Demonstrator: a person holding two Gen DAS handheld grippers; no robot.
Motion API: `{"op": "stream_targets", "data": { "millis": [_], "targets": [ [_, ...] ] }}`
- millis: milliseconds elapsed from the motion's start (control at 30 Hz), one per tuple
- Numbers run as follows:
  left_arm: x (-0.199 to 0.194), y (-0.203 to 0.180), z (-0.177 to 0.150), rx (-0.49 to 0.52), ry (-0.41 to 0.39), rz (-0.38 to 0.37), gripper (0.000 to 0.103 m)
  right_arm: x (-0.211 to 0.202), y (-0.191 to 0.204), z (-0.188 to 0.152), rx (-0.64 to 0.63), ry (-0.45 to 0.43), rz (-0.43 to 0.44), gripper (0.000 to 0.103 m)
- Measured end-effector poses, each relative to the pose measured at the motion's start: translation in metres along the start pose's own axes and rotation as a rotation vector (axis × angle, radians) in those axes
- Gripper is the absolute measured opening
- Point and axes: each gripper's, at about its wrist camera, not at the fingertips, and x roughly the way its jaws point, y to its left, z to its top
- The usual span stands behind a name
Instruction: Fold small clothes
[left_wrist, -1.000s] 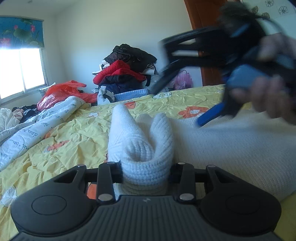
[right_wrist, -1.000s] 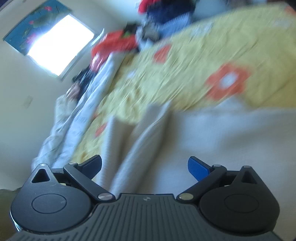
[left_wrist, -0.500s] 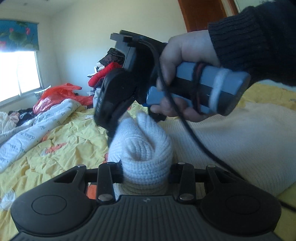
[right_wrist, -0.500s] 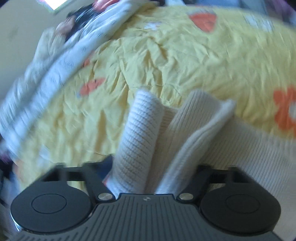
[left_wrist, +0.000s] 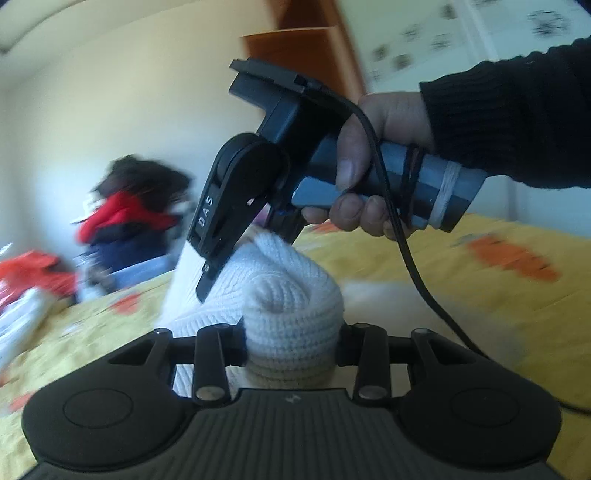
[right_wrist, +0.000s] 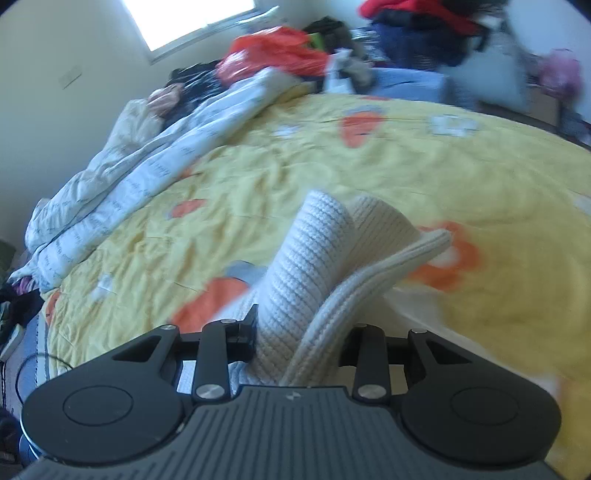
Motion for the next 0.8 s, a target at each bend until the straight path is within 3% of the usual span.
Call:
{"op": "stream_targets", "data": {
  "millis": [100, 233, 400, 433, 500, 567, 667, 700, 767, 800],
  "targets": [
    [0.023, -0.029, 0.005, -0.016, 0.051, -0.119, 0.037, -0.031, -0.043, -0.03, 0.067, 0.0, -0.054, 0.037],
    [0.049, -0.066, -0.011, 0.039, 0.153, -0.178, 0.038, -0.035, -0.102, -0.079, 0.224, 0.018, -0.105, 0.037],
    [0.048, -0.076, -0.028, 0.151, 0.099, -0.169, 0.04, -0.037, -0.128, -0.121, 0.363, -0.091, -0.037, 0.038],
    [0.045, -0.074, -0.029, 0.161, 0.088, -0.18, 0.045, -0.035, -0.13, -0.125, 0.382, -0.107, -0.041, 0.047],
    [0.033, -0.058, -0.029, 0.144, 0.07, -0.243, 0.059, -0.037, -0.136, -0.132, 0.43, -0.139, -0.012, 0.054],
    [0.012, -0.033, -0.029, 0.094, 0.046, -0.293, 0.083, -0.049, -0.142, -0.137, 0.509, -0.181, 0.012, 0.069],
    [-0.024, 0.019, -0.03, -0.038, -0.011, -0.314, 0.086, -0.087, -0.146, -0.151, 0.569, -0.325, 0.031, 0.096],
    [-0.034, 0.032, -0.031, -0.087, -0.017, -0.306, 0.087, -0.095, -0.147, -0.155, 0.576, -0.363, 0.014, 0.1],
    [-0.028, 0.073, -0.032, -0.189, -0.002, -0.252, 0.098, -0.104, -0.148, -0.162, 0.571, -0.382, -0.033, 0.102],
    [-0.021, 0.087, -0.031, -0.244, 0.018, -0.208, 0.098, -0.103, -0.149, -0.164, 0.565, -0.358, -0.058, 0.102]
  ]
}}
